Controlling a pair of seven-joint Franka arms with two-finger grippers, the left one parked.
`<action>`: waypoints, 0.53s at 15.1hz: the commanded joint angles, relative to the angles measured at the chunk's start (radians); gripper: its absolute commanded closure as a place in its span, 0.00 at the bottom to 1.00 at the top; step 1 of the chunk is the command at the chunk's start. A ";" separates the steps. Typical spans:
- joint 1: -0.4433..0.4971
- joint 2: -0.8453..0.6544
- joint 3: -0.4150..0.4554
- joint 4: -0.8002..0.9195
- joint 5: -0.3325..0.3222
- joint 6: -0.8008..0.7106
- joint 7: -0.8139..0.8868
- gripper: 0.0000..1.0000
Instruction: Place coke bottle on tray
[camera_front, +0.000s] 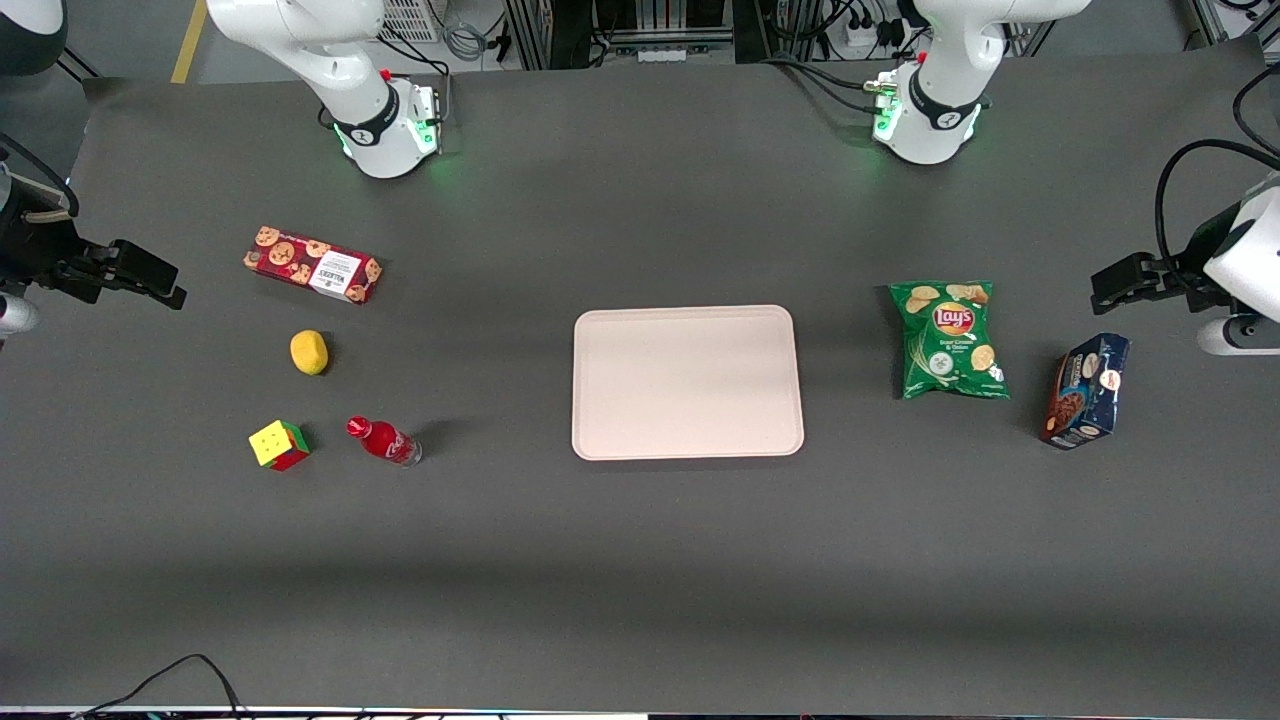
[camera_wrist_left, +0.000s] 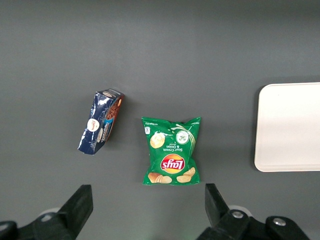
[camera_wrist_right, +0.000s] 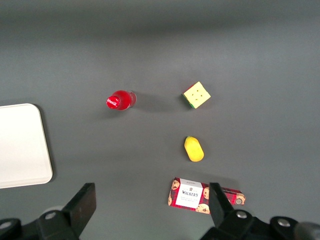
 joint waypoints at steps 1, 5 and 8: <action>-0.006 0.013 0.001 0.027 0.020 -0.014 0.012 0.00; -0.006 0.017 0.001 0.029 0.023 -0.012 0.020 0.00; 0.000 0.018 0.001 0.026 0.023 -0.014 0.022 0.00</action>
